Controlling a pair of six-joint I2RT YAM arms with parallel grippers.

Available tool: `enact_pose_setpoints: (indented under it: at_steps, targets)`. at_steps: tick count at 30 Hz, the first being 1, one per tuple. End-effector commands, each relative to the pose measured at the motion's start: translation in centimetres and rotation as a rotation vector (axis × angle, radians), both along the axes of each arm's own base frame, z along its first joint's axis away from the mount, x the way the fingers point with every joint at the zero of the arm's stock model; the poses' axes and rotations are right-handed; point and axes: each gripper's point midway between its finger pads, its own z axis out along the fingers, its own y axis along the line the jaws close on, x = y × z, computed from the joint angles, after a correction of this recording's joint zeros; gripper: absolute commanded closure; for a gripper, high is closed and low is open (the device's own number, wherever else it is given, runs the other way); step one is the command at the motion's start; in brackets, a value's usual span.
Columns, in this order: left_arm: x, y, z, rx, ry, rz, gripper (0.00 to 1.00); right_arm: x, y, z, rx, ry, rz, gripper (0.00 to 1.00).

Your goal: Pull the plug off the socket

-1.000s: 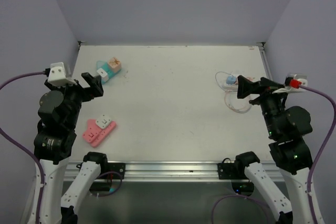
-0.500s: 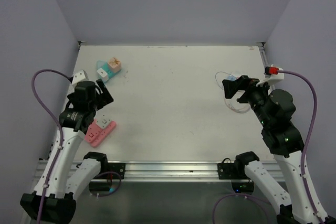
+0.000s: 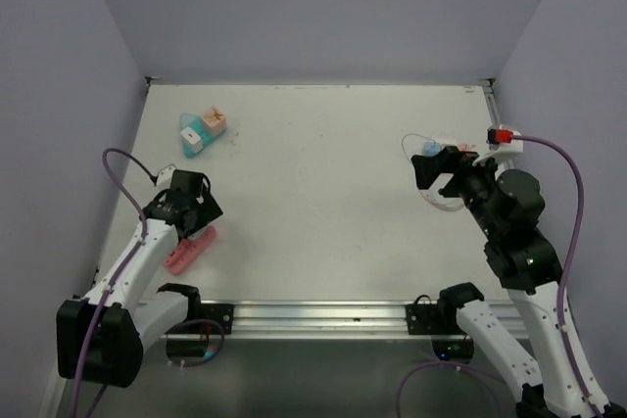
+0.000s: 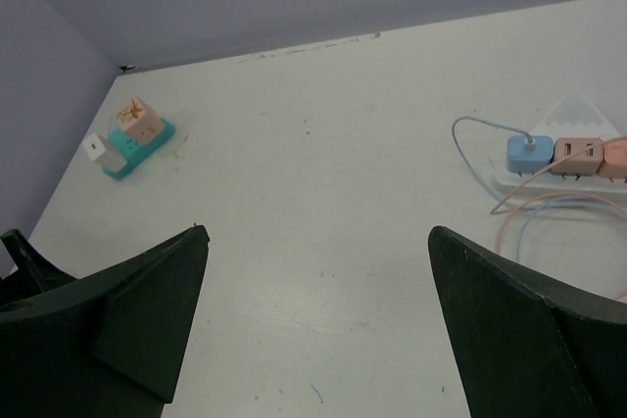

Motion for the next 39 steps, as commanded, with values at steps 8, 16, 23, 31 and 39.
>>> enact_pose_setpoints:
  at_steps: [8, 16, 23, 31, 39]
  targets:
    - [1.4, 0.7, -1.6, 0.022, -0.024, 0.089, 0.09, -0.5, 0.4, 0.6, 0.018, -0.043, 0.026, 0.01]
    - [3.0, -2.2, -1.5, -0.009, -0.039, -0.038, 0.31, -0.5, 0.4, 0.5, 0.019, -0.046, 0.026, 0.01]
    - [4.8, -9.5, -1.3, -0.085, -0.059, -0.308, 0.39, -0.4, 0.4, 0.5, 0.019, -0.046, 0.026, 0.01]
    - [5.1, -20.4, -0.1, -0.062, -0.101, -0.715, 0.37, -0.1, 0.9, -0.1, 0.027, -0.025, 0.046, 0.01]
    - [1.9, -29.6, 0.7, 0.026, -0.176, -1.111, 0.28, -0.2, 1.2, -0.8, 0.026, 0.0, 0.058, 0.01]
